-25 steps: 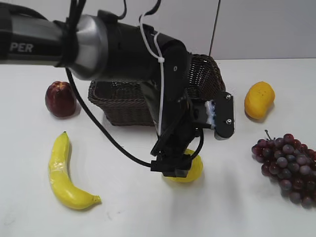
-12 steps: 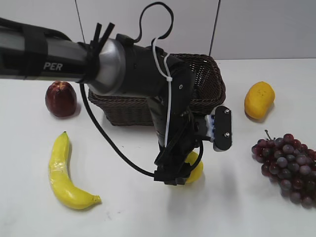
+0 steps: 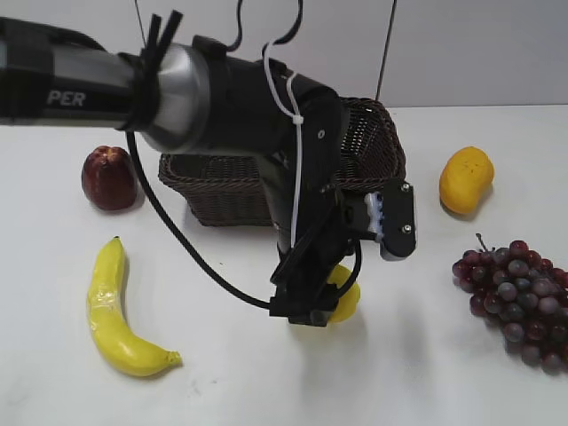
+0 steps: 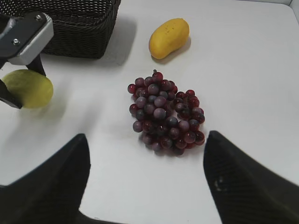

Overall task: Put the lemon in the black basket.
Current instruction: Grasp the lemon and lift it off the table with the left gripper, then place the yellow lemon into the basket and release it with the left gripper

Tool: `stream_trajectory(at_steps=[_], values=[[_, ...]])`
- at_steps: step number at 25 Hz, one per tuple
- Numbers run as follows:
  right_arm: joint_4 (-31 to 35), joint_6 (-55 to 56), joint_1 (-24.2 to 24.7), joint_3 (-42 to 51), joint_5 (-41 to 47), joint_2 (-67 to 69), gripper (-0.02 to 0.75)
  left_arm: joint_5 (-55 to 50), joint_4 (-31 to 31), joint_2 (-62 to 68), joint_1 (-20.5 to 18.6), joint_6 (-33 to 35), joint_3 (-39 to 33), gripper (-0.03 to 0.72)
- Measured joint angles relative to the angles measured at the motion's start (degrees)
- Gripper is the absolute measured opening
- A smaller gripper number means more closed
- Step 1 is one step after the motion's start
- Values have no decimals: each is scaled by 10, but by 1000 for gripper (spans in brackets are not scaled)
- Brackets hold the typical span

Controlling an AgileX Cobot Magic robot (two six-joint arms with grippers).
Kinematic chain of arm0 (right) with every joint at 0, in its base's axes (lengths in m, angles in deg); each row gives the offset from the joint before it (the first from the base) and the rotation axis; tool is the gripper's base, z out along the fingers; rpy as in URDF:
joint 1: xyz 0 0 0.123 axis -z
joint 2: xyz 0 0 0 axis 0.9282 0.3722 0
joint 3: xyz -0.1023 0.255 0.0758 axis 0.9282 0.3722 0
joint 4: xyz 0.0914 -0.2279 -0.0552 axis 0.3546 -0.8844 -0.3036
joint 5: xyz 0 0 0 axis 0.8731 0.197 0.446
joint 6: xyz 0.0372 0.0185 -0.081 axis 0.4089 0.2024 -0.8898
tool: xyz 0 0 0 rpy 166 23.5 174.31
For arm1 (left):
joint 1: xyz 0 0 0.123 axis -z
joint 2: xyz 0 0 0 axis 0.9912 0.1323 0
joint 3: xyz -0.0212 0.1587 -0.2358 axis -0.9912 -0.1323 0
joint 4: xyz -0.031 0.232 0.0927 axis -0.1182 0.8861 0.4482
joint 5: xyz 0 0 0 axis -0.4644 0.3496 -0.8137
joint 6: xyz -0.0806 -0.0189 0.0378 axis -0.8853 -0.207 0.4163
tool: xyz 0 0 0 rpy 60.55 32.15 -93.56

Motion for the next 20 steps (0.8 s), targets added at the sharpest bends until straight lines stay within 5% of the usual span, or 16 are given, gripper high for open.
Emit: stream_trajectory(at_steps=[9,20], values=[[0,0,0,0,0,0,571,-6,69,-52,-16,-117,47,551],[0,0,0,0,0,0,571,121,45,-55,-124,-216,156,551]])
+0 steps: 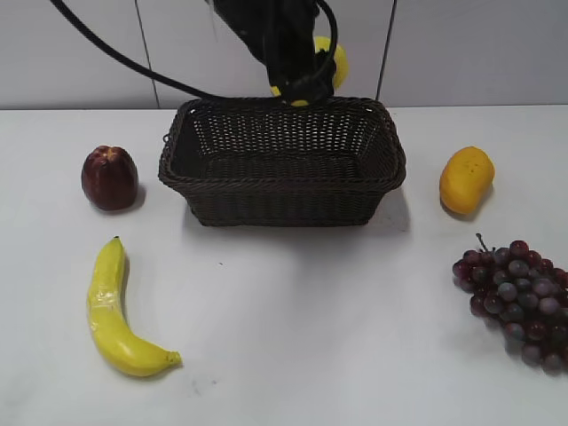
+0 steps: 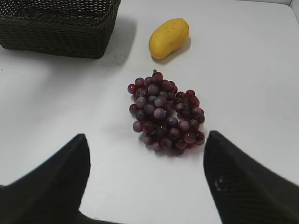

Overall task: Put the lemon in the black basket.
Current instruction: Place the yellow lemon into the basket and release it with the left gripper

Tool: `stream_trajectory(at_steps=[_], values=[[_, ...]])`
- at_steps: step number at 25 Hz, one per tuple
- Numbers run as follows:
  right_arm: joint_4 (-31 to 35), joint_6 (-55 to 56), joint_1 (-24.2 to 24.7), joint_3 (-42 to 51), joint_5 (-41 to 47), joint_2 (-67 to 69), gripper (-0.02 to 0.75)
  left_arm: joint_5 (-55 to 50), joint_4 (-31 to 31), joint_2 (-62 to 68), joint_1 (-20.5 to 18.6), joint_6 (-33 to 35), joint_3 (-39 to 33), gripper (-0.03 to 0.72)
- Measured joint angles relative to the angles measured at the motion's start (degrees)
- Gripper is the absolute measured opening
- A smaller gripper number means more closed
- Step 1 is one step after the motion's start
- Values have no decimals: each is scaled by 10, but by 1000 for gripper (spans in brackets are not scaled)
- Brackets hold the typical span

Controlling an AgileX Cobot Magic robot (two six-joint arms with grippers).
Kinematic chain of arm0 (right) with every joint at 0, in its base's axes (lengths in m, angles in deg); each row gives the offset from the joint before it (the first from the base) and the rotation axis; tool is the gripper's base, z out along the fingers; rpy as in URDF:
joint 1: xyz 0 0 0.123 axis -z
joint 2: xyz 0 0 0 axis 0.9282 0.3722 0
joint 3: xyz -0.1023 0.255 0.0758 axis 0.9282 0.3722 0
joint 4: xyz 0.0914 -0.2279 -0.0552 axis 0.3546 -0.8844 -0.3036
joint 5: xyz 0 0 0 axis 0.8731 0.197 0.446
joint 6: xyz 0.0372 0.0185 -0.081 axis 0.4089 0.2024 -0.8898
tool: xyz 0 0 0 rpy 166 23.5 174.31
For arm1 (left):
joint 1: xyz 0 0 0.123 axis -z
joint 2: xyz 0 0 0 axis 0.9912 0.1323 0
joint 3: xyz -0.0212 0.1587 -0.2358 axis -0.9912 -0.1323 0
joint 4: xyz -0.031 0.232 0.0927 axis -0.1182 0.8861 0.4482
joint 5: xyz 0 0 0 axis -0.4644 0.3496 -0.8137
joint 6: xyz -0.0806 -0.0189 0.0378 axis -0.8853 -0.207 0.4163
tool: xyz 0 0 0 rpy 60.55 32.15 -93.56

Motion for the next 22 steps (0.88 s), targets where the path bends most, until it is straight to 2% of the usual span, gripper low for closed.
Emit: stream_trajectory(at_steps=[3,7,22], values=[[-1,0,0,0,0,0,571,56,-75,6,-26,-5,0,551],[-1,0,0,0,0,0,571,103,-124,31,-35,-7,0,551],[-1,0,0,0,0,0,571,91,-148,167,-45,-10,0,551]])
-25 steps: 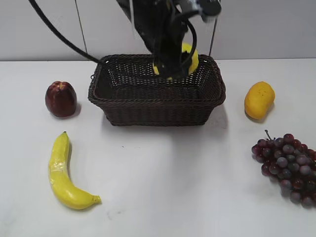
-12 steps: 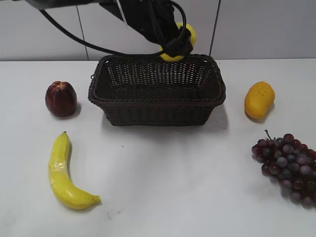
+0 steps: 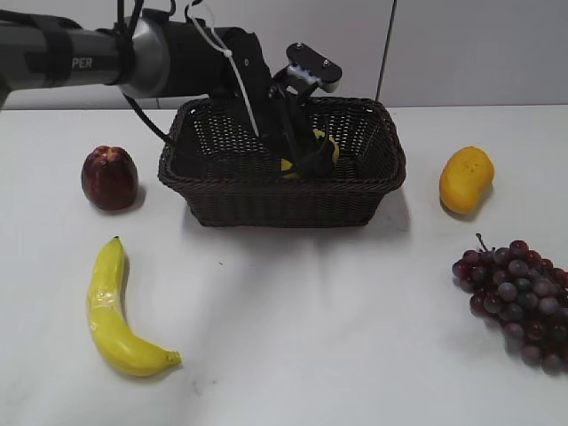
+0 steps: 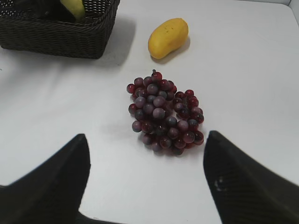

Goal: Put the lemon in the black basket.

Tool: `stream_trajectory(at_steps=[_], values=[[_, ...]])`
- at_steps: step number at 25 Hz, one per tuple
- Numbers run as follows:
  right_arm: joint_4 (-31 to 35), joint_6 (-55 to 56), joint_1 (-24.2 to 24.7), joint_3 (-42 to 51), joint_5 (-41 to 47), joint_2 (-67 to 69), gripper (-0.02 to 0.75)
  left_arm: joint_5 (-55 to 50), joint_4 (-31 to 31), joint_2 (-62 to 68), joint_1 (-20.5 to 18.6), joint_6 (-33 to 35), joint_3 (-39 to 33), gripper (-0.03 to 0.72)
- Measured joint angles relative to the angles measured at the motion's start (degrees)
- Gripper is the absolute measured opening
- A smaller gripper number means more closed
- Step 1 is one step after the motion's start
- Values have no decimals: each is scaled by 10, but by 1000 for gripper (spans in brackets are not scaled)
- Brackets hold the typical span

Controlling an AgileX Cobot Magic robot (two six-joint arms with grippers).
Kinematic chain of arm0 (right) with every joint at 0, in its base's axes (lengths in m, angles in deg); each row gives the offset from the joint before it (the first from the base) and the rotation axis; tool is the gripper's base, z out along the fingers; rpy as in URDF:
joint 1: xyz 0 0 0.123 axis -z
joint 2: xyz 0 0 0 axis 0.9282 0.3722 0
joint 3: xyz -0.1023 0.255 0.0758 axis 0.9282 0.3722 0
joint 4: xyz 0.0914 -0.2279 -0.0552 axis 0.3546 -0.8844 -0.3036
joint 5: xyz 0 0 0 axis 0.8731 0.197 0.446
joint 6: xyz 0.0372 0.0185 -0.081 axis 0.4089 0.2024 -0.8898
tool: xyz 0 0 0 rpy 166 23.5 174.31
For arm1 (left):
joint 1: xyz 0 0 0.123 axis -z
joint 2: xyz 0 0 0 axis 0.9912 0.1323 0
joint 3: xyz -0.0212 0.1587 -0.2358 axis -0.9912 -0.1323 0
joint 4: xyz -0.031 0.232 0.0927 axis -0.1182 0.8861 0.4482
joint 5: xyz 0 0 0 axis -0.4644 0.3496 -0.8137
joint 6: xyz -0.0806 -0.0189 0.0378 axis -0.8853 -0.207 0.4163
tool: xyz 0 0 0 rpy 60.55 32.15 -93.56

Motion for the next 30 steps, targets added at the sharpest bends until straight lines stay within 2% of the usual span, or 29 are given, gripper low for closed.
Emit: stream_trajectory(at_steps=[5,8,10,15,20,23,30], values=[[0,0,0,0,0,0,571,-17,-23,1,-18,-5,0,554],[0,0,0,0,0,0,571,-34,-34,1,-23,-16,0,635],[0,0,0,0,0,0,571,-36,-37,-5,-25,-17,0,657],[0,0,0,0,0,0,571,-34,-39,-48,-29,-19,0,645],[0,0,0,0,0,0,571,-55,-39,-92,-60,-42,0,622],[0,0,0,0,0,0,571,-91,-20,-115,-88,-75,0,597],[0,0,0,0,0,0,571,-243,70,-148,-156,-191,0,589]])
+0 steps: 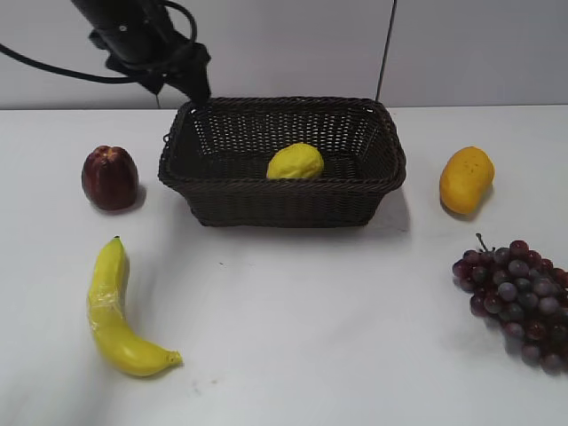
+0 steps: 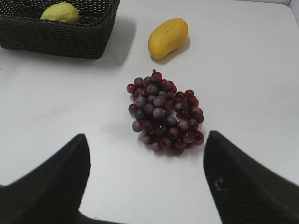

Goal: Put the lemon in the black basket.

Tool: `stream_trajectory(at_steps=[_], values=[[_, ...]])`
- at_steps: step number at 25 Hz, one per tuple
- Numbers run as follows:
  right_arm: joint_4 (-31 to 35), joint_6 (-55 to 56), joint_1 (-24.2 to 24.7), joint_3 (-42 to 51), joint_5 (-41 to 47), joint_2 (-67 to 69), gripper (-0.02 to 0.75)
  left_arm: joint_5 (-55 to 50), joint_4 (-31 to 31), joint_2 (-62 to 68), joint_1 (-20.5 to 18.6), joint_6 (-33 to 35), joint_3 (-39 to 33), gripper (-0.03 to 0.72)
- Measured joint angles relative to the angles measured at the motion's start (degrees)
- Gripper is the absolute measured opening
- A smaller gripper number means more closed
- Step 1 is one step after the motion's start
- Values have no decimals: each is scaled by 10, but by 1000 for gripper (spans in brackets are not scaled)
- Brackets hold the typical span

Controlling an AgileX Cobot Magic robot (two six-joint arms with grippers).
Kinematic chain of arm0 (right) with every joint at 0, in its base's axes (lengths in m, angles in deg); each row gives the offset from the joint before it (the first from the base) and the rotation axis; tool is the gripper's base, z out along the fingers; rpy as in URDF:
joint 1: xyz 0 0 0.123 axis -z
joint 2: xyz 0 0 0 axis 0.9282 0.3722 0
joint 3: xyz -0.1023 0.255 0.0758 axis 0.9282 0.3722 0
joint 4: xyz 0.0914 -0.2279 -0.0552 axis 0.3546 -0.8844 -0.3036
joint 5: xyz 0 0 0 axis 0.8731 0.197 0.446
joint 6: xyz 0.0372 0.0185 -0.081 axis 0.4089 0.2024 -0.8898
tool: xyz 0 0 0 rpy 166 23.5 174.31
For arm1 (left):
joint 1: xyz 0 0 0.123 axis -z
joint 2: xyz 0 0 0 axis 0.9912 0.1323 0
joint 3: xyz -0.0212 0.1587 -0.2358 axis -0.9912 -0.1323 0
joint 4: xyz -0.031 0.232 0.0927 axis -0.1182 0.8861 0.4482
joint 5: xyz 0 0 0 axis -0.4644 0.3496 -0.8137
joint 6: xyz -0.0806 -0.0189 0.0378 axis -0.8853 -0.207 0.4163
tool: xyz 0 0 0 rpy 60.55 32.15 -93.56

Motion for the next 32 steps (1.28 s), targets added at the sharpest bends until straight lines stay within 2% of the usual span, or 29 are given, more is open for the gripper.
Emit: stream_trajectory(at_steps=[6,9,11,15,23,32], values=[[0,0,0,0,0,0,571,-144,75,-4,-56,-72,1,589],[0,0,0,0,0,0,571,-175,127,-6,-75,-108,0,589],[0,0,0,0,0,0,571,-178,130,-12,-93,-117,-6,589],[0,0,0,0,0,0,571,-179,93,-41,-125,-126,-40,589],[0,0,0,0,0,0,571,-180,90,-153,-128,-129,-223,589],[0,0,0,0,0,0,571,-146,93,-326,-128,-129,-499,589]])
